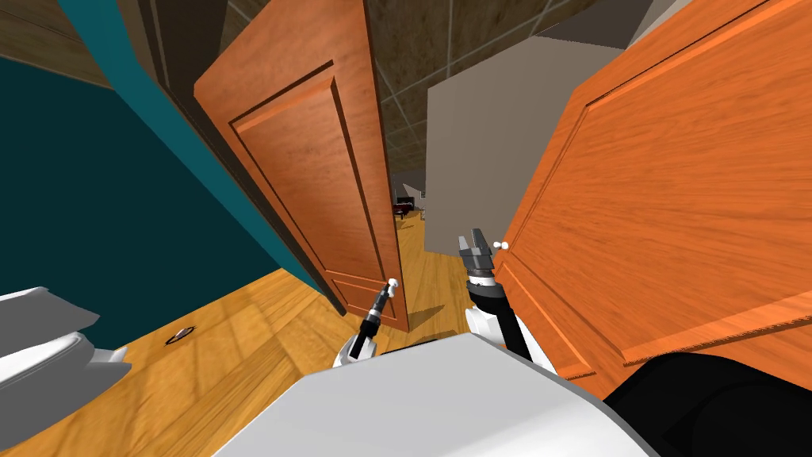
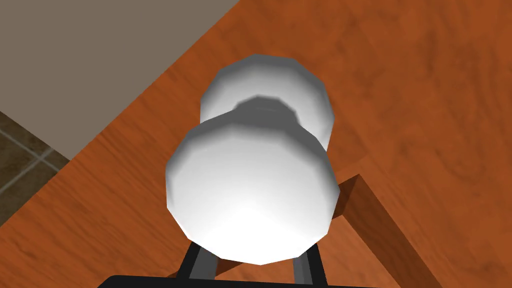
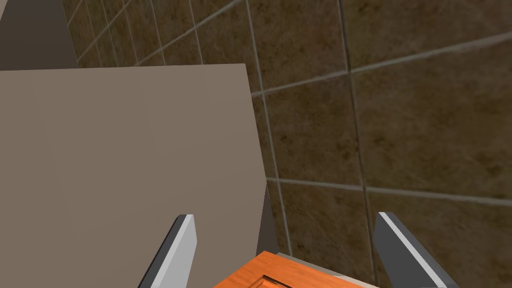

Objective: Push the door open

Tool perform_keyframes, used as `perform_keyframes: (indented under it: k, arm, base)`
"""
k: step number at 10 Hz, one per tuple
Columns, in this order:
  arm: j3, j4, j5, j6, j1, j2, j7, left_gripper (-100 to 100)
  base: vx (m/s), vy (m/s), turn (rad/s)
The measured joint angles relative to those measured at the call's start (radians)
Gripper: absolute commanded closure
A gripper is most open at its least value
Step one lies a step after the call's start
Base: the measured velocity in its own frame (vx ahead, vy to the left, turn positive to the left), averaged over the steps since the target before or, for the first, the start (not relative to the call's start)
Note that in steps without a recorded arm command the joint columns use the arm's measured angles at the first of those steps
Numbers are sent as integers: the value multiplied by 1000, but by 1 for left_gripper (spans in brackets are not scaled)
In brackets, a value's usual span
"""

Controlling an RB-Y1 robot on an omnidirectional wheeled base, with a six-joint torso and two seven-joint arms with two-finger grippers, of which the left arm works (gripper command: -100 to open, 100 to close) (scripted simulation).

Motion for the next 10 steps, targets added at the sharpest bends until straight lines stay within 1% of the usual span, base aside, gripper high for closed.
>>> perform_keyframes:
  k: [1,2,3,5,6,8,9,10]
  arm:
    - [8,4,8,-4,-4,2,27,100]
    - [19,12,18,-6,-4,1,57,-100]
    - [19,8,11,-11,3,12,43,-100]
    - [19,12,1,-20,3,26,7,-100]
    - [20,10,-4,-22,5,37,-11,-100]
    - [18,14,-19,-37,9,53,-60,-100]
    - [17,11,-28,-43,15,65,-89,-100]
    - [17,21,-36,-55,14,76,-118,-100]
  base:
    - [47,-20,-86]
    - [-10,-43,59]
    - [-40,-43,55]
    - [-37,-31,37]
    - [-57,-46,34]
    - [-62,-60,56]
    - [-59,-65,65]
    - [-42,-41,22]
